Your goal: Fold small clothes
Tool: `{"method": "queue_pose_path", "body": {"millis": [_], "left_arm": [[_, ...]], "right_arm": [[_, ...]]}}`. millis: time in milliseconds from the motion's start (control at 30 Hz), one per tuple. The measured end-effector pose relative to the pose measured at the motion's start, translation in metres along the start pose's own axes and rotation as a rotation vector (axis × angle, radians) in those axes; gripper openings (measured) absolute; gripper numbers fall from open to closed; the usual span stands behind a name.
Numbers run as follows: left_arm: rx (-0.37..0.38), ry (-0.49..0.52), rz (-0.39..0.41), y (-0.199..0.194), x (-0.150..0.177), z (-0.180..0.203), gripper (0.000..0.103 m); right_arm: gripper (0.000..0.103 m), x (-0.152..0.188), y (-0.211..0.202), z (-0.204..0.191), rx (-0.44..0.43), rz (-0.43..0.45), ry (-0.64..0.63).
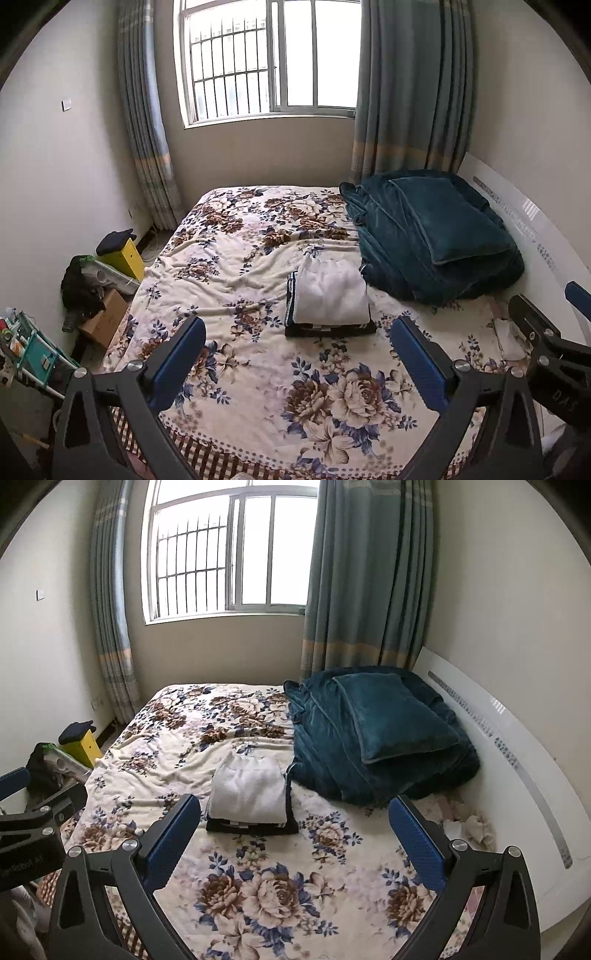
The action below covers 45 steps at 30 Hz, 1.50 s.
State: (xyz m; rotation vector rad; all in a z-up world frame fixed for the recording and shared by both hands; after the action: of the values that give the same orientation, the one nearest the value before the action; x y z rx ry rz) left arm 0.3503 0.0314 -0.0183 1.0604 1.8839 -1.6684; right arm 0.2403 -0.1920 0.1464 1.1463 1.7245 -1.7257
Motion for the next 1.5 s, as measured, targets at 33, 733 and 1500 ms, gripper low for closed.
{"method": "queue_pose_path", "body": {"millis": [33, 733, 1500], "left_arm": [[-0.001, -0.001, 0.000, -0.001, 0.001, 0.001, 0.103], [0.003, 0.001, -0.025, -0.010, 0.009, 0.011, 0.103], [0.006, -0.006, -0.020, -0.016, -0.001, 0.010, 0.103]], "right_arm": [[0.103, 0.001, 0.001, 0.000, 0.000, -0.004, 0.002], [0.103, -0.005, 0.014, 0.015, -0.034, -0.044, 0.004], [0.103, -0.004, 0.018, 0.019, -0.041, -0.054, 0.005]]}}
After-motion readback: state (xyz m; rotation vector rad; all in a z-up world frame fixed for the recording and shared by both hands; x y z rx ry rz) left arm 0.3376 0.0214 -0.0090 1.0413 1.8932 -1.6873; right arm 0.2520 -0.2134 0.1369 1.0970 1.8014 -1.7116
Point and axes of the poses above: each gripper's, at about its wrist camera, not at the fingertips, and y roughly the way its jaws point, z to its right, x to its underside, the point moved 5 cm from there along y, roughly the way its jaws point, and after that the axes turned 15 degrees about y, right-handed, at the moved point
